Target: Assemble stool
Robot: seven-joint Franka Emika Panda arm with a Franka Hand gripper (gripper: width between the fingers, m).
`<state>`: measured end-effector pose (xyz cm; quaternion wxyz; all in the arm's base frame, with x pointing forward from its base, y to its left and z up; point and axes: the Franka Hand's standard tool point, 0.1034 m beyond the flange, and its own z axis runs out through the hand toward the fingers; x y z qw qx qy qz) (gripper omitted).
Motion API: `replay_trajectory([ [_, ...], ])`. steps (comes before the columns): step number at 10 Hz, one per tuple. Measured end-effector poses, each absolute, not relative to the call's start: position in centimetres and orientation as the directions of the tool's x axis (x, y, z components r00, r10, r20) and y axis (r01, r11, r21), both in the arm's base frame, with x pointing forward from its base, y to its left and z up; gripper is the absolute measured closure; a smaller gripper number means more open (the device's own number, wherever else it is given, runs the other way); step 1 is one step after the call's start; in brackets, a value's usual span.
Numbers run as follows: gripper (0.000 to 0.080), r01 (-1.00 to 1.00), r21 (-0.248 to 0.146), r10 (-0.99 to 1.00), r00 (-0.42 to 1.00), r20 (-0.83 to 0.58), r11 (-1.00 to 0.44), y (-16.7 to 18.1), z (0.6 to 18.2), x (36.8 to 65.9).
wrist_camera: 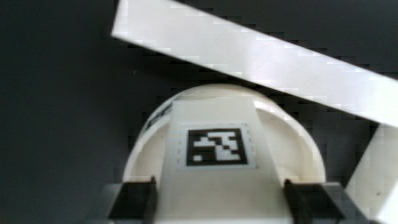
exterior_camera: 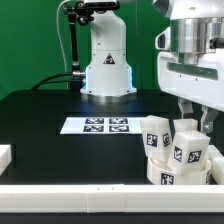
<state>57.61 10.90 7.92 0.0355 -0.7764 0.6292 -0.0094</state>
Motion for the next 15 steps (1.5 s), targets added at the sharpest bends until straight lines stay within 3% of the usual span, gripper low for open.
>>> replay_trajectory([
  [2, 0.0459, -0.997, -0.068, -0.997, 0.033, -0.068, -0.029, 11.4, 7.9, 57.6],
  [4, 0.0459, -0.976, -0.042, -0.971, -0.209, -0.112, 0.215, 11.7, 7.9, 57.6],
  [9, 0.0459, -0.911, 0.003, -0.903, -0.410, -0.131, 0.413, 11.8, 7.8, 57.6],
  [10, 0.0377, -0.924, 0.000, -0.916, -0.379, -0.131, 0.383, 11.9, 7.8, 57.5],
  [11, 0.0215, -0.928, 0.000, -0.920, -0.370, -0.131, 0.373, 11.9, 7.8, 57.5],
  [12, 0.0215, -0.960, 0.012, -0.952, -0.277, -0.133, 0.278, 11.9, 8.3, 57.3],
  [13, 0.0159, -0.964, 0.024, -0.954, -0.264, -0.139, 0.263, 11.9, 9.1, 57.3],
  [15, 0.0152, -0.993, -0.004, -0.983, -0.113, -0.143, 0.114, 11.9, 9.4, 57.5],
])
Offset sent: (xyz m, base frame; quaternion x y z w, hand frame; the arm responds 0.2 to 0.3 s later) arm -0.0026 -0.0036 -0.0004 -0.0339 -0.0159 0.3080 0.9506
